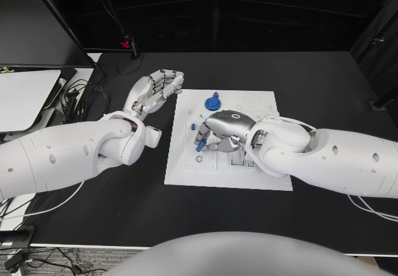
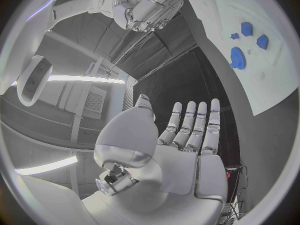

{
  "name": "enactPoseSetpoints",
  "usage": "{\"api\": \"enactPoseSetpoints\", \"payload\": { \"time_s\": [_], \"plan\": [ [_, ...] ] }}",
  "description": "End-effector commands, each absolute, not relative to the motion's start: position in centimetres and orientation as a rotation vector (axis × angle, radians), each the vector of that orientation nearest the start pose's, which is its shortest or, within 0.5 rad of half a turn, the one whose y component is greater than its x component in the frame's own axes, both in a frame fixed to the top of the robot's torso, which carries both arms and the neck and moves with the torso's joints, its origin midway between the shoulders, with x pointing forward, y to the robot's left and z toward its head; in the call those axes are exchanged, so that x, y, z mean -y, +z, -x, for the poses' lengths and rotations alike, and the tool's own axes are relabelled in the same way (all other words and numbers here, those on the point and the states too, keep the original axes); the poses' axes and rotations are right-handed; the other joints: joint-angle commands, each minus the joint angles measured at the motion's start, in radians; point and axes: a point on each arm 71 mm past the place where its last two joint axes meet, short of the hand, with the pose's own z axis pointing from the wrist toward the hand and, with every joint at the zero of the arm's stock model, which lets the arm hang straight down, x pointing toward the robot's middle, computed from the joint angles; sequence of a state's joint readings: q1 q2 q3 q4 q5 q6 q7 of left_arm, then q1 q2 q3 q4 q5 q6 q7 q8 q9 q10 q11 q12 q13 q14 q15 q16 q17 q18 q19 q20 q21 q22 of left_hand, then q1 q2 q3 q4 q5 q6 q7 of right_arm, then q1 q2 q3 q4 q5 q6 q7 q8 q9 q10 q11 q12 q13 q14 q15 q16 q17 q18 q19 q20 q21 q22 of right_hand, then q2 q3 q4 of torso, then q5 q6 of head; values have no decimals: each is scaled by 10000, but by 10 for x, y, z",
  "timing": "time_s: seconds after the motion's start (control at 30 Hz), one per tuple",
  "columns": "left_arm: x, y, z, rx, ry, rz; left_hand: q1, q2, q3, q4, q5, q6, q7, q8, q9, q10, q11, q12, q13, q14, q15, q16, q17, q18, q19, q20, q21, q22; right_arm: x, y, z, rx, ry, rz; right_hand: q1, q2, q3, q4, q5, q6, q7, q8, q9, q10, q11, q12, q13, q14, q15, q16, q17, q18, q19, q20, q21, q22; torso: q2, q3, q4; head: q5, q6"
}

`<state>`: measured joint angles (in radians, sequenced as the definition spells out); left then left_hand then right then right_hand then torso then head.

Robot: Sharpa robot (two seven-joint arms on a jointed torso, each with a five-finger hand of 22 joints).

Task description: Assemble the parts on the task board

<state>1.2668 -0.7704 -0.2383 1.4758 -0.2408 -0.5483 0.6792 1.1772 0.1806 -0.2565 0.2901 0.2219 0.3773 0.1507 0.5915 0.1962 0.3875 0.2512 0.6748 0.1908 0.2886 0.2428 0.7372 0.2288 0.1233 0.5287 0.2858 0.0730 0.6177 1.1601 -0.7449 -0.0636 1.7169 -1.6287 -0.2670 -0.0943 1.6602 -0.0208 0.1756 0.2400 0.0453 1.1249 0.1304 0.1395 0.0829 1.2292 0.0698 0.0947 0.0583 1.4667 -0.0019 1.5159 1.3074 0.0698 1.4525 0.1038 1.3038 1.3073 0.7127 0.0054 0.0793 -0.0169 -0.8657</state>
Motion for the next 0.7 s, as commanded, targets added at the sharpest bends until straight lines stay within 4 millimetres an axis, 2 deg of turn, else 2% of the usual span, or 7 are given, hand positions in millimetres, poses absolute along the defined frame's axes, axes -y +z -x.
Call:
{"api": "enactPoseSetpoints", "payload": {
  "time_s": [0.03,0.1,0.2,0.7],
  "plan": [
    [-192,-186,-479,-12061,-14592,5658,31,42,-47,5,69,10,1396,50,-9,12,-2,40,-9,-38,-2,70,-8,-140,65,29,-17,-9,90,-193,-415,-16392,8550,5747,6,65,33,10,37,79,-3,-11,18,71,-7,-65,18,837,-35,60,1542,-16,-10,-41,-39,839,3,5,8,-16,-29],
    [-193,-186,-479,-12061,-14583,5660,31,42,-47,5,69,10,1396,50,-9,12,-2,40,-9,-38,-2,70,-8,-140,65,29,-17,-9,87,-195,-414,-16411,8504,5884,17,68,46,2,40,78,-2,-17,15,74,-8,-78,18,838,-35,64,1550,-15,-11,-40,-41,838,0,1,-8,-4,-58],
    [-193,-186,-479,-12065,-14586,5661,31,42,-47,5,69,10,1396,50,-9,12,-2,40,-9,-38,-2,70,-8,-140,65,29,-17,-9,84,-196,-414,-16411,8431,6067,23,69,52,-2,40,78,-2,-20,14,76,-8,-84,18,839,-34,68,1558,-15,-12,-40,-43,837,1,1,0,-12,-69],
    [-193,-186,-479,-12069,-14573,5673,37,43,-56,6,73,6,1396,55,-25,7,-2,51,-27,-45,-1,83,-29,-141,65,29,-17,-17,78,-201,-415,-16522,7966,6566,59,77,109,-29,45,59,16,-57,-1,79,4,-147,18,841,-26,73,1565,-12,-20,-35,-62,828,-6,-4,0,-41,-69]
  ]
}}
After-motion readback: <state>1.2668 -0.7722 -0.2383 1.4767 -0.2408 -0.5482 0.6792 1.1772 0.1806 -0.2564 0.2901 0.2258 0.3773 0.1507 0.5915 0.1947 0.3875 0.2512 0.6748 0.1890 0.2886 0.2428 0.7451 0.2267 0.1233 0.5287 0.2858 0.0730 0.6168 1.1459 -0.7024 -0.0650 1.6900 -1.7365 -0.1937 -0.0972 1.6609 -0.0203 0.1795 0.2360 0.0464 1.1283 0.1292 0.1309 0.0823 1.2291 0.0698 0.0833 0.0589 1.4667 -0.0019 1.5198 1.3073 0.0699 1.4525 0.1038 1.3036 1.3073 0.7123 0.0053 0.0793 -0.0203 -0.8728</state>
